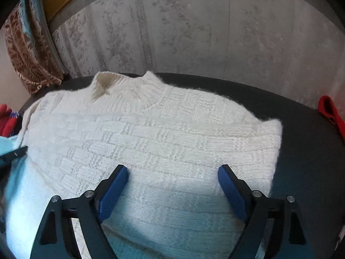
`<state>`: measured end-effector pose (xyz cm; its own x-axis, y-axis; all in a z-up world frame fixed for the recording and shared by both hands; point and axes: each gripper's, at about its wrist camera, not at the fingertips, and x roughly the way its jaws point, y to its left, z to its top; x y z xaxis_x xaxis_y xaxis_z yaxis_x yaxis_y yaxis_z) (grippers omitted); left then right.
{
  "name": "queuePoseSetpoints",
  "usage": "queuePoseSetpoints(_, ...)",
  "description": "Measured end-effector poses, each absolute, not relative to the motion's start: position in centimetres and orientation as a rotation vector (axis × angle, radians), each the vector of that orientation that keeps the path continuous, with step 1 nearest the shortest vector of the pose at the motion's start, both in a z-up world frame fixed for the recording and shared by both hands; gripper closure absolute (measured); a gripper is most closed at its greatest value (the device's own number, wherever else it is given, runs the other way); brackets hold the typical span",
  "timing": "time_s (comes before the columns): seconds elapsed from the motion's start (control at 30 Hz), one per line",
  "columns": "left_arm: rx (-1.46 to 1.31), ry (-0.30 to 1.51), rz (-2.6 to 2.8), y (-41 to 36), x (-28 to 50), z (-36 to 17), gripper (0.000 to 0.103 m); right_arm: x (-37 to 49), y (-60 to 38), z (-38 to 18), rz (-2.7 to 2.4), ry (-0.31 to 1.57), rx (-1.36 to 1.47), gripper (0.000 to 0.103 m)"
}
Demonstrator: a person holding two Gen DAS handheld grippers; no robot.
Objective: Fold clothes
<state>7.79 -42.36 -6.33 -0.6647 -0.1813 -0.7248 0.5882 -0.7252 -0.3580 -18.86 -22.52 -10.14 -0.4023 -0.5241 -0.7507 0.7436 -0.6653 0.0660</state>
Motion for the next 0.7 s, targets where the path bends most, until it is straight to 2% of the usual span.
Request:
queuePoseSetpoints(0.1,0.944,0.969,-2.570,-41.7,5.3,-4.3,0.081,-18.9,-22.6,-10.1,-2.098,0.357,0.985,0.011)
queuePoseSetpoints(0.2,0.976,1.112,-2.661,-41.9,1.3,-3.8,0.069,-18.8,-22.6,-10.3,-2.085,0.353,0.981,0.007)
queuePoseSetpoints(0.27,0.992,1.205,-2.716,-42.2,-2.0,-4.0,0.048,-18.8,-22.6,-10.4,-2.079,0.348,0.978,0.005)
queuePoseSetpoints(0.3,1.011,1.230,-2.737,-42.2,-3.7,-4.2,0.046,-18.8,-22.6,-10.5,-2.076,0.345,0.976,0.004)
queuePoseSetpoints(0.53,1.302,1.252,-2.795,-42.2,-13.9,-7.8,0.045,-19.6,-22.0,-9.9,-2.044,0.280,0.966,0.000)
queuePoseSetpoints(0.7,1.404,1.102,-2.795,-42.1,-17.6,-9.0,0.045,-19.9,-21.3,-9.9,-2.027,0.204,0.959,0.000)
